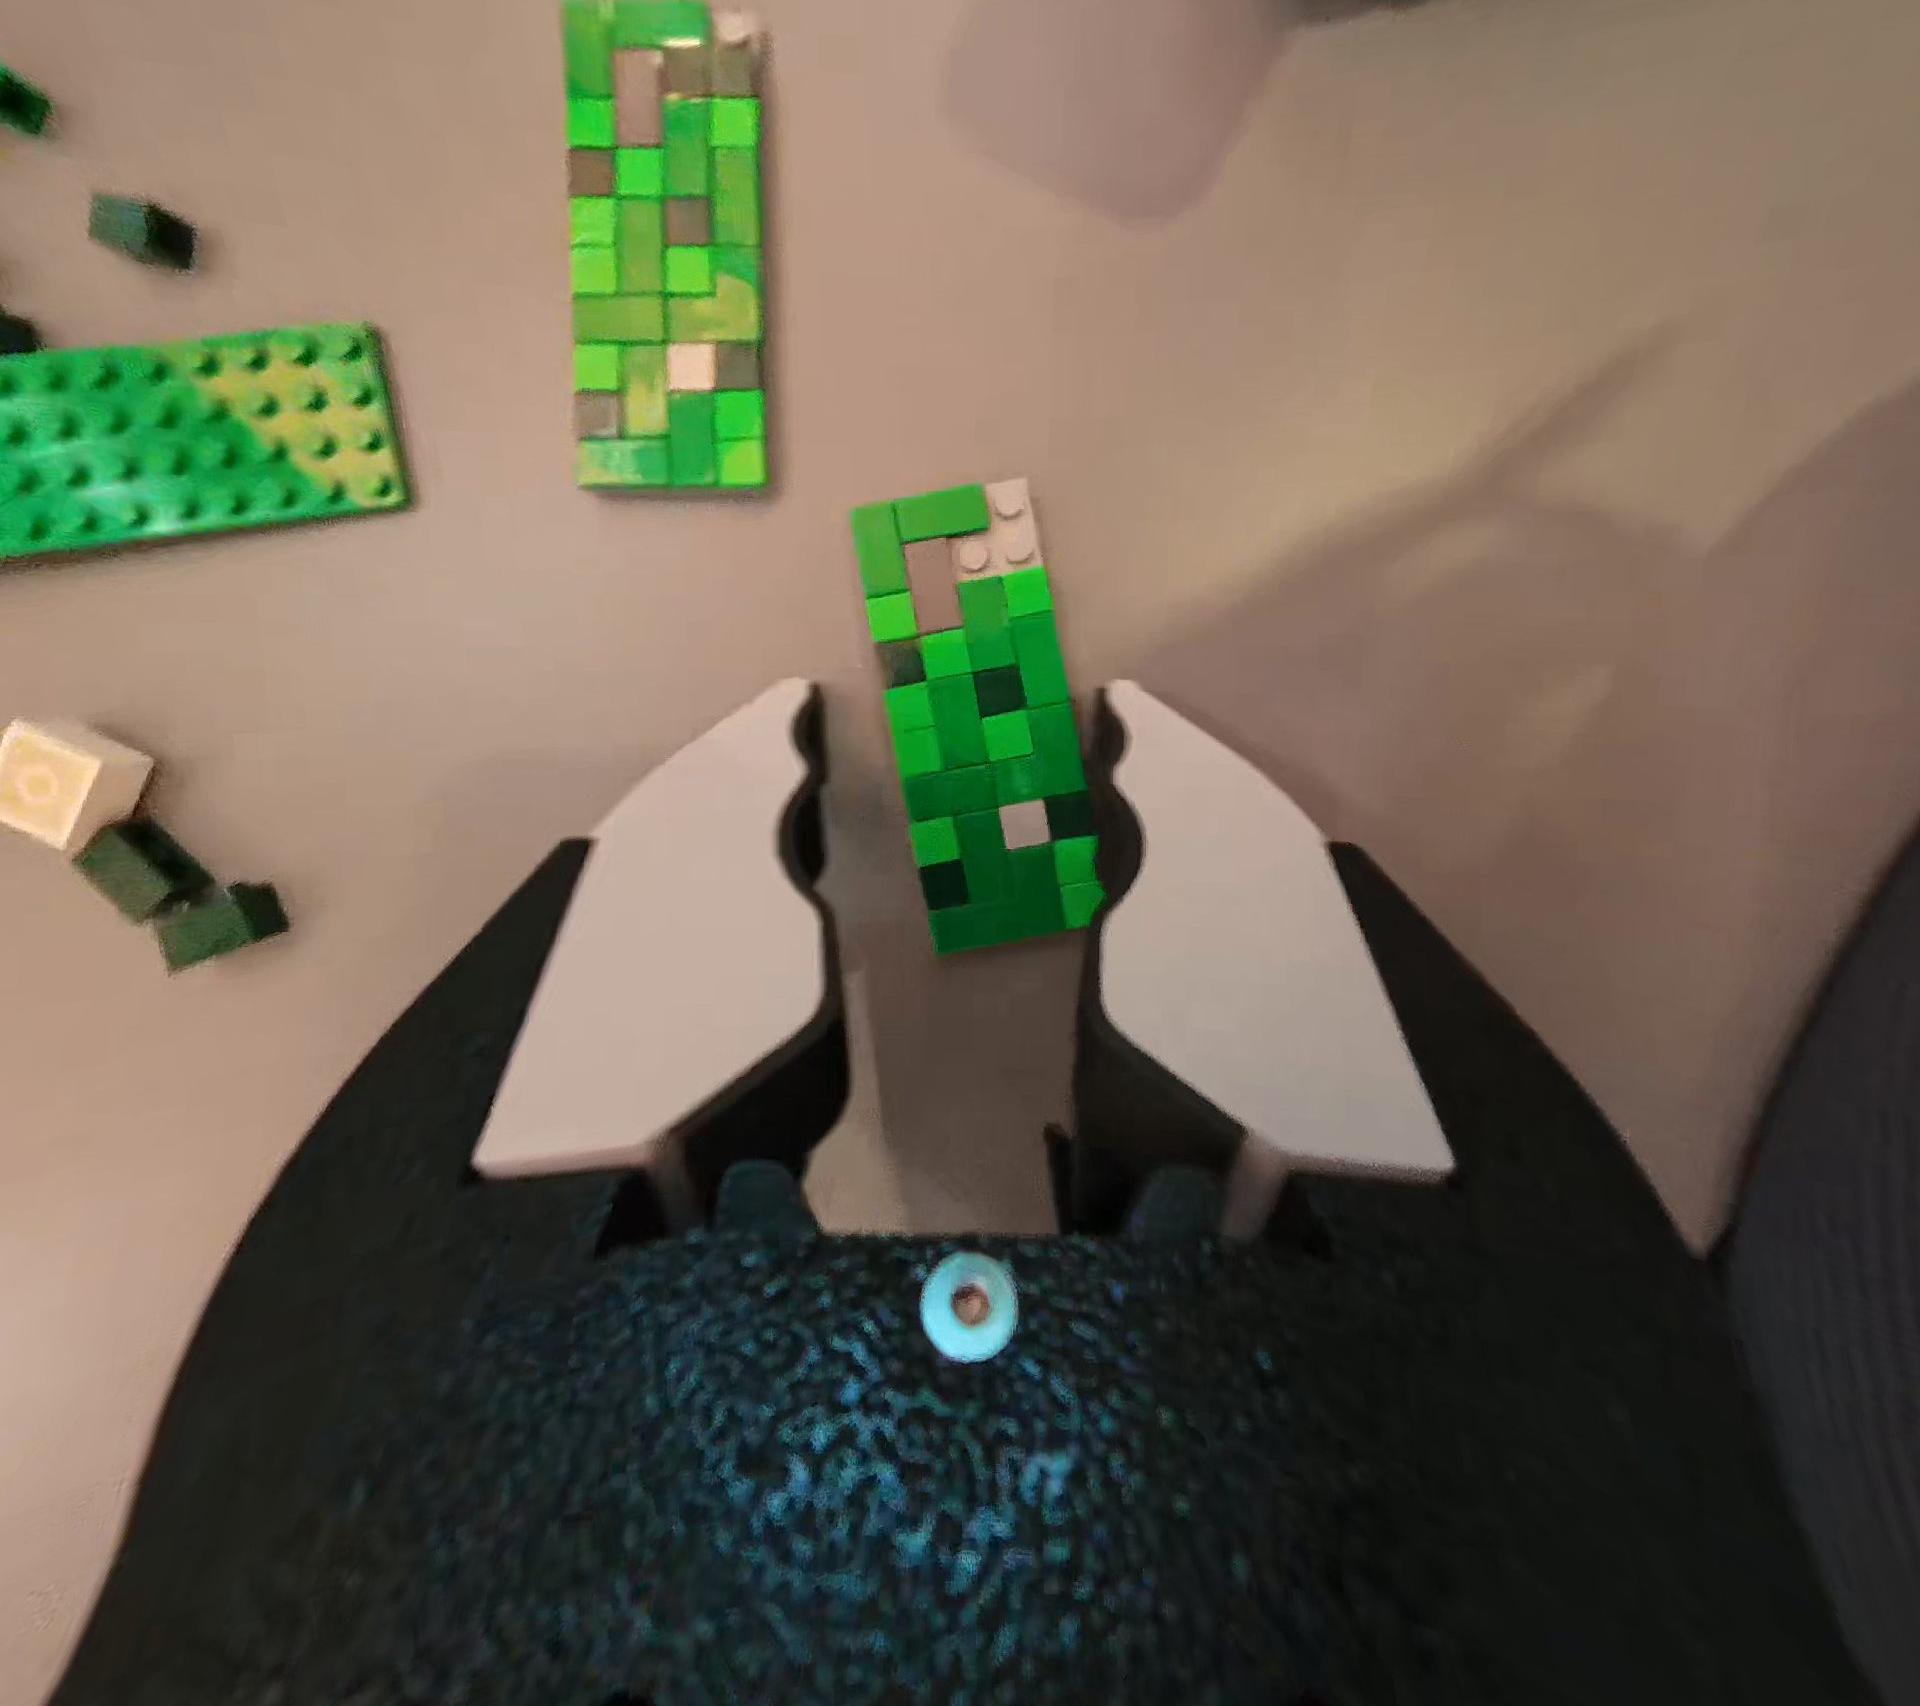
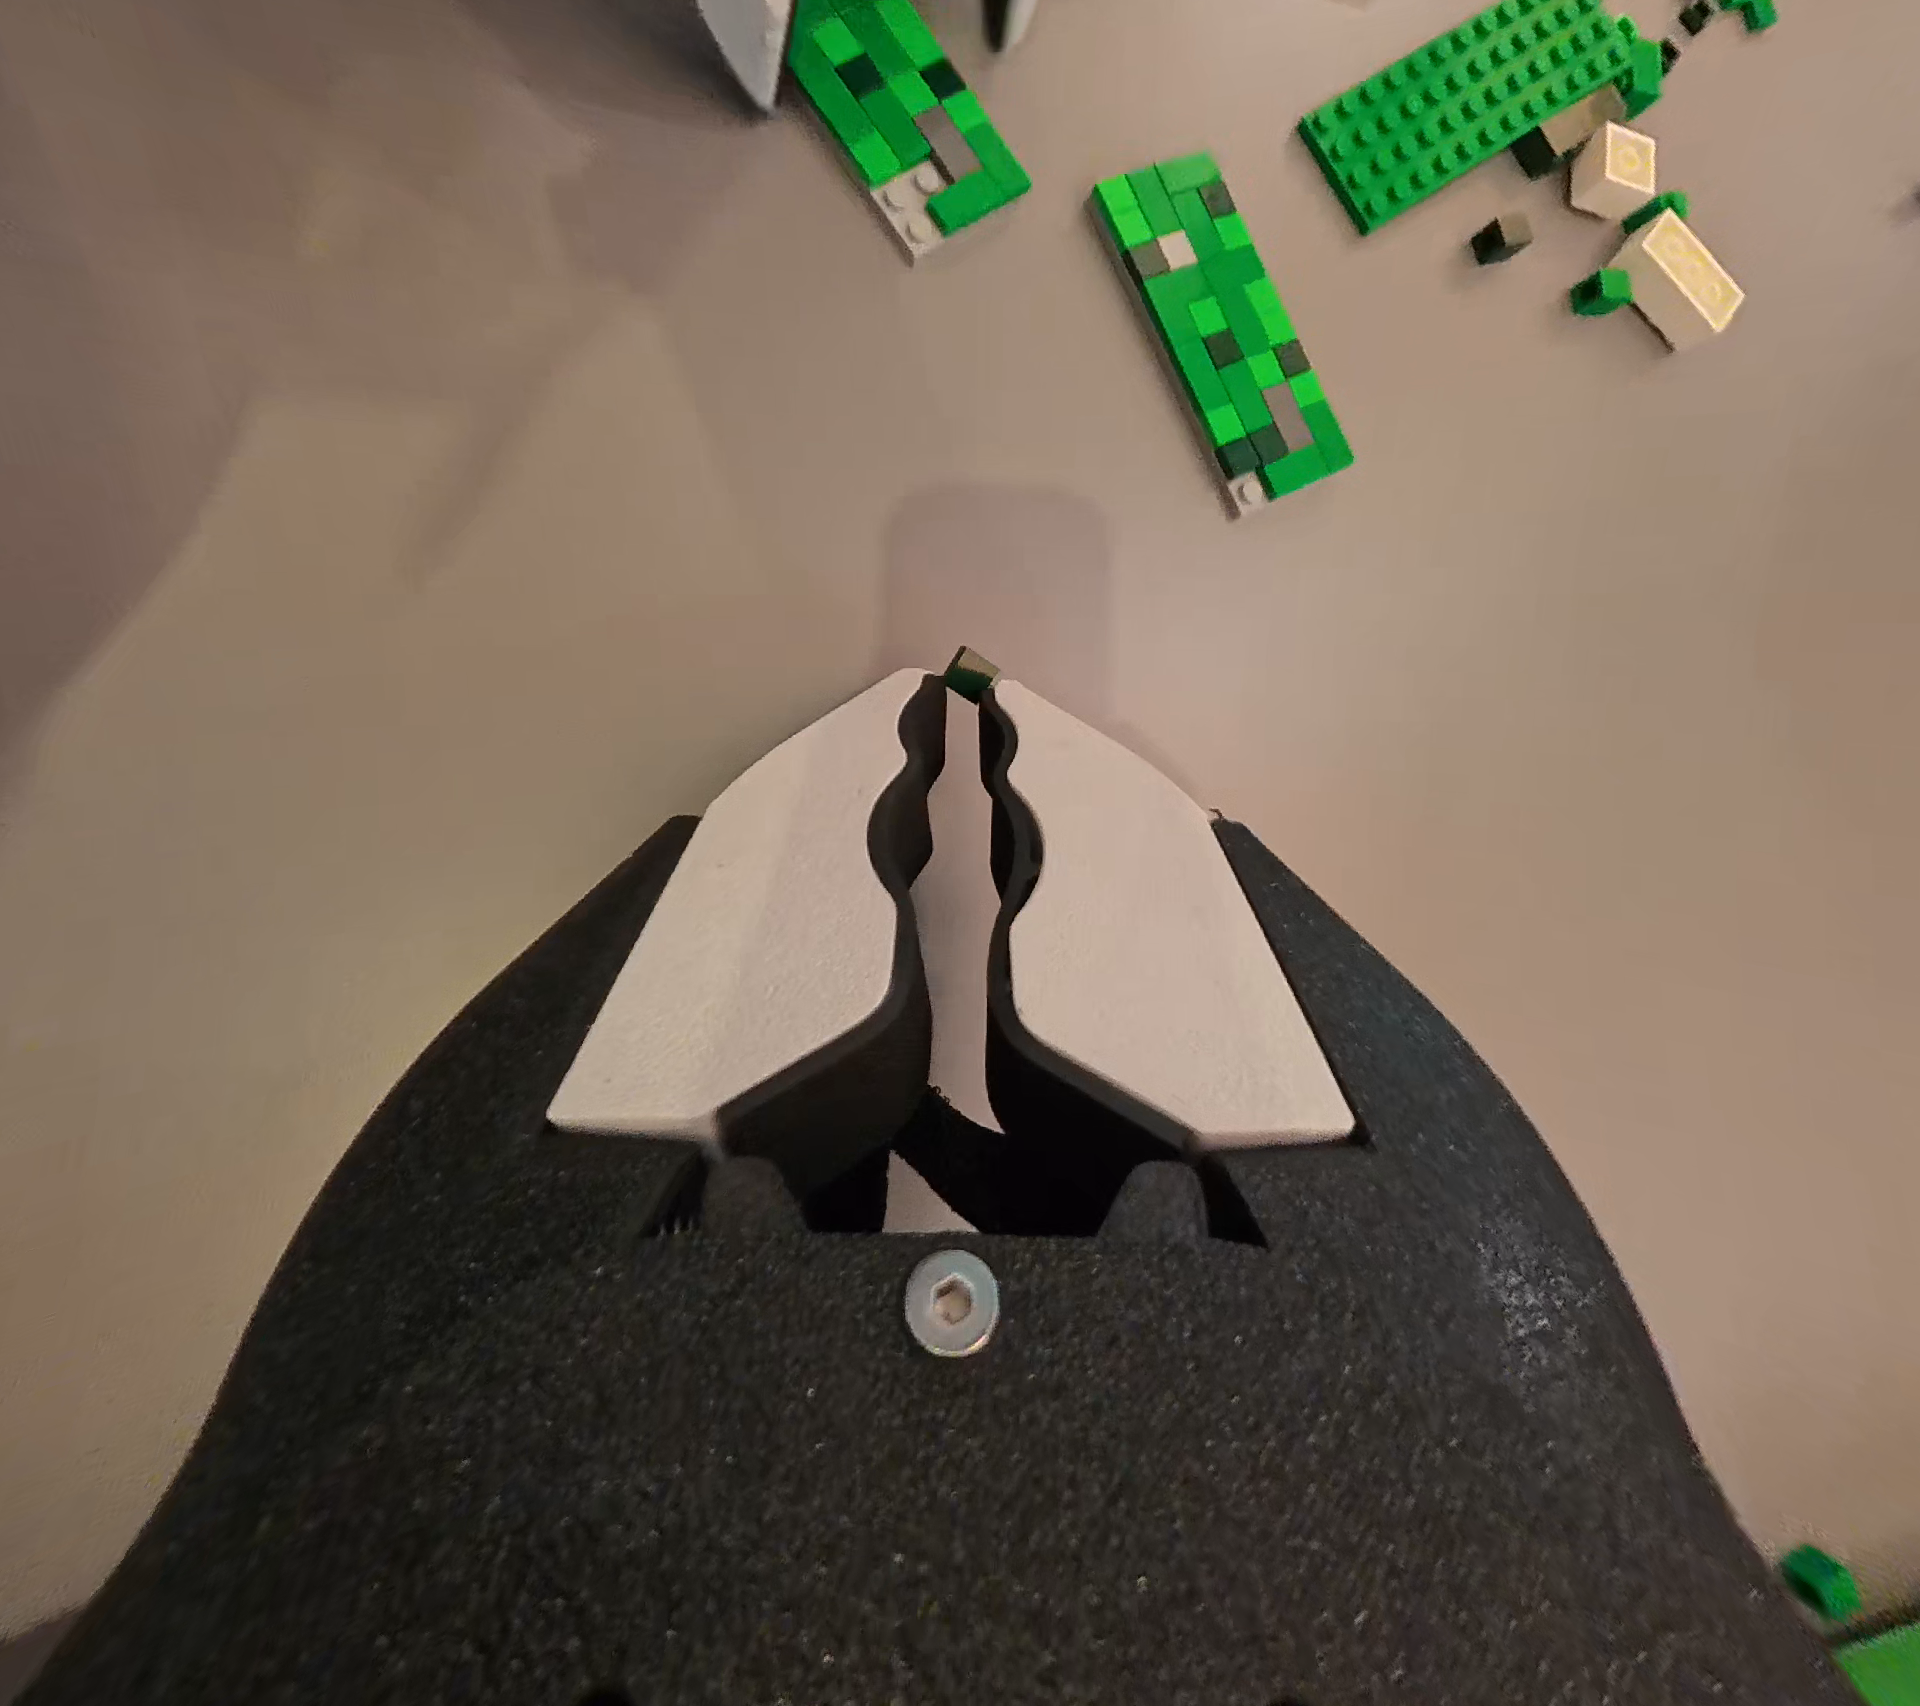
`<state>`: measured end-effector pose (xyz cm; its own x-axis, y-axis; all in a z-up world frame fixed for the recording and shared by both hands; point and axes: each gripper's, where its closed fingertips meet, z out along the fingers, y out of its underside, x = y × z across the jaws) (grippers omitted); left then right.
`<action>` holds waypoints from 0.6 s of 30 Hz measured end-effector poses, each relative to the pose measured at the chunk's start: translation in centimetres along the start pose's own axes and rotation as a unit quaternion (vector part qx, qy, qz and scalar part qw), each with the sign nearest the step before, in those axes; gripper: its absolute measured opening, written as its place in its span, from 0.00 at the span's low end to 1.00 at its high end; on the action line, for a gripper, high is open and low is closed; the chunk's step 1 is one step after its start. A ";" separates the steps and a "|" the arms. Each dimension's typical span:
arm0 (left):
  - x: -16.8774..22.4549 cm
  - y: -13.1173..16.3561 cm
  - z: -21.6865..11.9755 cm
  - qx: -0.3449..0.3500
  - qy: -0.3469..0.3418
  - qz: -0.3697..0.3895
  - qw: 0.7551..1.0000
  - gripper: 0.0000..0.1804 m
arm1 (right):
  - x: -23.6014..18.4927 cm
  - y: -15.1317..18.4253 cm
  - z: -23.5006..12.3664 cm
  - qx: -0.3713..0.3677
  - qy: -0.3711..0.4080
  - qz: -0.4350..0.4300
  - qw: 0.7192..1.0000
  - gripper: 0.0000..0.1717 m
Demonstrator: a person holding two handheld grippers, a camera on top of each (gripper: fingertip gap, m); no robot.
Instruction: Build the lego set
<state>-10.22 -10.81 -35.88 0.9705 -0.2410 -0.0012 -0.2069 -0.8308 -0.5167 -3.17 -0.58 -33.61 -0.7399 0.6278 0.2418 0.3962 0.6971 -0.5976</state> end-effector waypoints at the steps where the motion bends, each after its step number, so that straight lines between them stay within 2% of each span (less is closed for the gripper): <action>1: -0.3 0.3 -0.2 0.003 -0.014 -0.006 1.000 0.33 | 0.0 -0.2 0.1 -0.001 -0.001 -0.002 1.000 0.03; 3: -0.2 1.0 -0.6 0.004 -0.016 -0.025 1.000 0.38 | 0.0 -0.5 0.0 0.000 0.001 -0.006 1.000 0.00; 13: 3.1 2.1 -1.9 0.007 0.081 -0.105 0.991 0.38 | 0.9 0.1 -0.1 -0.024 0.029 0.061 0.997 0.00; 18: 6.1 0.4 -2.0 0.051 0.193 -0.152 0.968 0.41 | 1.0 0.4 -1.0 -0.009 0.078 0.106 0.991 0.00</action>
<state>-4.68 -13.65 -34.37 0.8626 -0.1794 0.4729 0.1129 -0.8431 -0.5257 -3.21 0.71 -32.87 -0.5468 0.8056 0.2282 0.5438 0.5489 -0.6349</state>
